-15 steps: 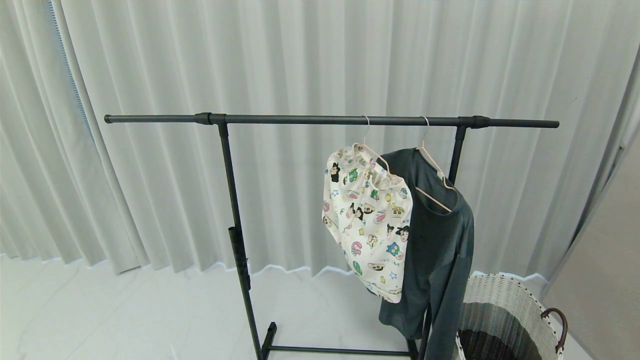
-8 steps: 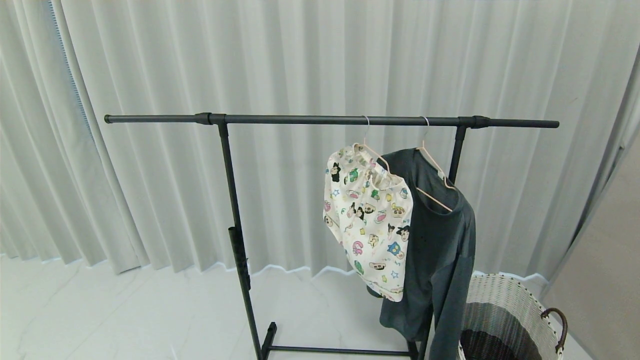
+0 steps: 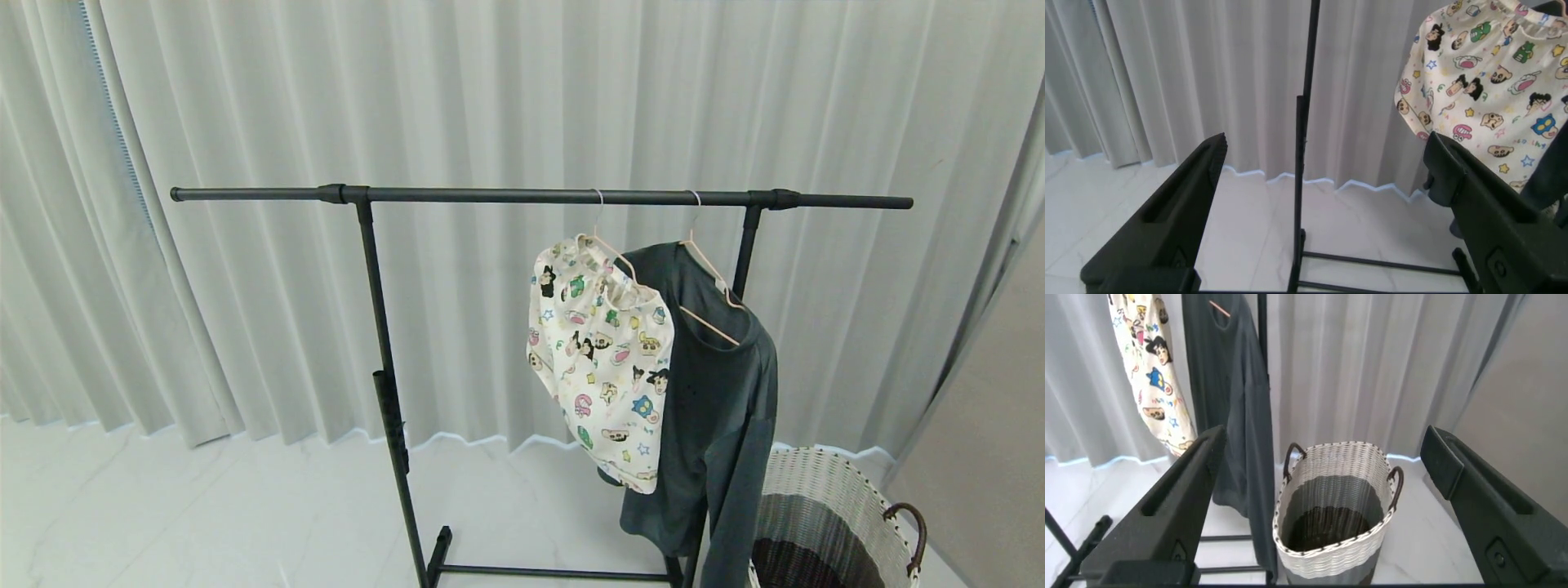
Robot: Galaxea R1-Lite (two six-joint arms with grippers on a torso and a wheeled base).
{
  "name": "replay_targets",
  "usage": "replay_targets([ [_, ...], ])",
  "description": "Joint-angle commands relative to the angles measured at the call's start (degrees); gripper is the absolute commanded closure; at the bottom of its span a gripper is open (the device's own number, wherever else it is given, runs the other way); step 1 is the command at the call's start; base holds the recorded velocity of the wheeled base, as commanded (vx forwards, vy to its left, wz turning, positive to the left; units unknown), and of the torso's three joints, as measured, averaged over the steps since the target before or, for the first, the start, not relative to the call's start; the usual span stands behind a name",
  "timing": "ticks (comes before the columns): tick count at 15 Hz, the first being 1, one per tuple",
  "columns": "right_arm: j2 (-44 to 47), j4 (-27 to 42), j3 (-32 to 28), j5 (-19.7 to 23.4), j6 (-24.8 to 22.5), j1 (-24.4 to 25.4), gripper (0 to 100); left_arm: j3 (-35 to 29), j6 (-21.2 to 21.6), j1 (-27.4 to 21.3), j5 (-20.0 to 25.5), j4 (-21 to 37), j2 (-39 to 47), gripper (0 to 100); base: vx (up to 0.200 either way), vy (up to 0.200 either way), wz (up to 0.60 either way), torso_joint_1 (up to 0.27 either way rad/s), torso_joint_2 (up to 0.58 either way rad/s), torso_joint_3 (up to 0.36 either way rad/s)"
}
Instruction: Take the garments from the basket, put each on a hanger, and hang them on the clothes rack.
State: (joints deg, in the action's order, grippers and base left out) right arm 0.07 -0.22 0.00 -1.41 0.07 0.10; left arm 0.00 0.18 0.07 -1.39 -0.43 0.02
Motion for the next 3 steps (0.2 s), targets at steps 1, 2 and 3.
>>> replay_targets([
  [1, -0.07, -0.04, 0.0, 0.01, 0.01, -0.01, 0, 0.0, -0.01, 0.01, -0.02, -0.01, -0.02, 0, 0.0, 0.0, 0.0, 0.0, 0.0, 0.0],
  [2, -0.07, -0.04, 0.0, 0.01, -0.07, -0.01, 0, 0.0, -0.01, 0.01, -0.02, -0.01, -0.02, 0, 0.0, 0.0, 0.0, 0.0, 0.0, 0.0],
  [3, -0.07, 0.04, 0.0, 0.01, -0.16, -0.01, 0, 0.0, -0.01, 0.01, -0.02, -0.01, -0.02, 0, 0.0, 0.0, 0.0, 0.0, 0.0, 0.0],
])
